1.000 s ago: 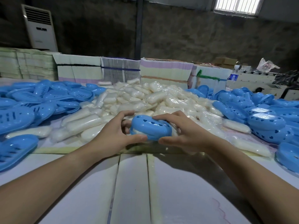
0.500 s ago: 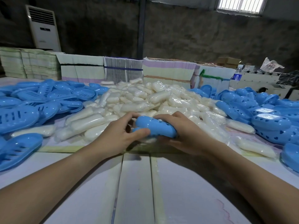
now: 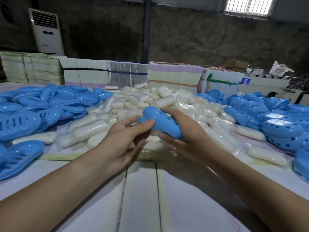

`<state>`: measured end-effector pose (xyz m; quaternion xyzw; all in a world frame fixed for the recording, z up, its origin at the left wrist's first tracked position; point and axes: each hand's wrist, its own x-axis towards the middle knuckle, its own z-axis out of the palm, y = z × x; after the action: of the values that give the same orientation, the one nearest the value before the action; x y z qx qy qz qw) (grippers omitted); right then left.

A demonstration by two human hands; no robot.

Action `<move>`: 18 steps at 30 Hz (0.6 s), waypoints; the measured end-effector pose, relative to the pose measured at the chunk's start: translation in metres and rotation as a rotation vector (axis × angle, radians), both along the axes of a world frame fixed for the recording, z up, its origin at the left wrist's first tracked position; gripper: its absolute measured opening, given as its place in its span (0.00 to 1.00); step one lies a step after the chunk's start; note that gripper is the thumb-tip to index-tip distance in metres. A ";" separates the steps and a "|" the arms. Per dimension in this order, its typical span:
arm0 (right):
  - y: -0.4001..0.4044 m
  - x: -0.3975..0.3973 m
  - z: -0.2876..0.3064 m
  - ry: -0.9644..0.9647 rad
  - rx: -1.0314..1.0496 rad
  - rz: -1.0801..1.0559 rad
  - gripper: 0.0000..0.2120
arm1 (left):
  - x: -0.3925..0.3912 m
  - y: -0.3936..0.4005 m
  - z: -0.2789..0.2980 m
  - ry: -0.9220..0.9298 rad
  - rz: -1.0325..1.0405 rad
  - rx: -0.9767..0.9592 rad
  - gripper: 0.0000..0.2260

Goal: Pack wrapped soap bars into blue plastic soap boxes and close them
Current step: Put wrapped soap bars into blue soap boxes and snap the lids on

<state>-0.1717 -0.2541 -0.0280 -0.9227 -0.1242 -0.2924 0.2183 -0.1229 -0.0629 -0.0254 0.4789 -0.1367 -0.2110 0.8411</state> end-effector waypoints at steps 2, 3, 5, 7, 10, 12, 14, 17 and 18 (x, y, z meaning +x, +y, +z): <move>0.010 0.002 0.000 -0.035 0.062 -0.032 0.28 | -0.005 -0.005 -0.001 0.081 -0.067 -0.109 0.20; 0.015 0.003 0.000 -0.034 0.099 -0.021 0.28 | -0.007 -0.007 -0.001 0.108 -0.091 -0.140 0.20; 0.021 0.002 0.001 0.017 0.190 0.029 0.30 | -0.010 -0.008 -0.001 0.144 -0.130 -0.188 0.22; 0.022 0.000 0.003 0.077 0.254 0.060 0.34 | -0.010 -0.008 -0.001 0.170 -0.143 -0.222 0.24; 0.021 -0.002 0.004 0.132 0.308 0.036 0.33 | -0.007 -0.010 -0.004 0.210 -0.160 -0.284 0.24; 0.021 -0.002 0.005 0.128 0.347 0.024 0.31 | -0.005 -0.010 -0.006 0.218 -0.159 -0.300 0.24; 0.022 -0.003 0.005 0.121 0.370 0.025 0.29 | -0.005 -0.010 -0.006 0.217 -0.163 -0.309 0.23; 0.024 -0.005 0.005 0.106 0.408 0.031 0.28 | -0.005 -0.011 -0.005 0.211 -0.157 -0.318 0.22; 0.025 -0.005 0.005 0.091 0.429 0.032 0.27 | -0.005 -0.011 -0.005 0.214 -0.147 -0.326 0.22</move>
<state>-0.1764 -0.2293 -0.0225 -0.8653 -0.0636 -0.2668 0.4195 -0.1277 -0.0740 -0.0300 0.3002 -0.1134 -0.2965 0.8995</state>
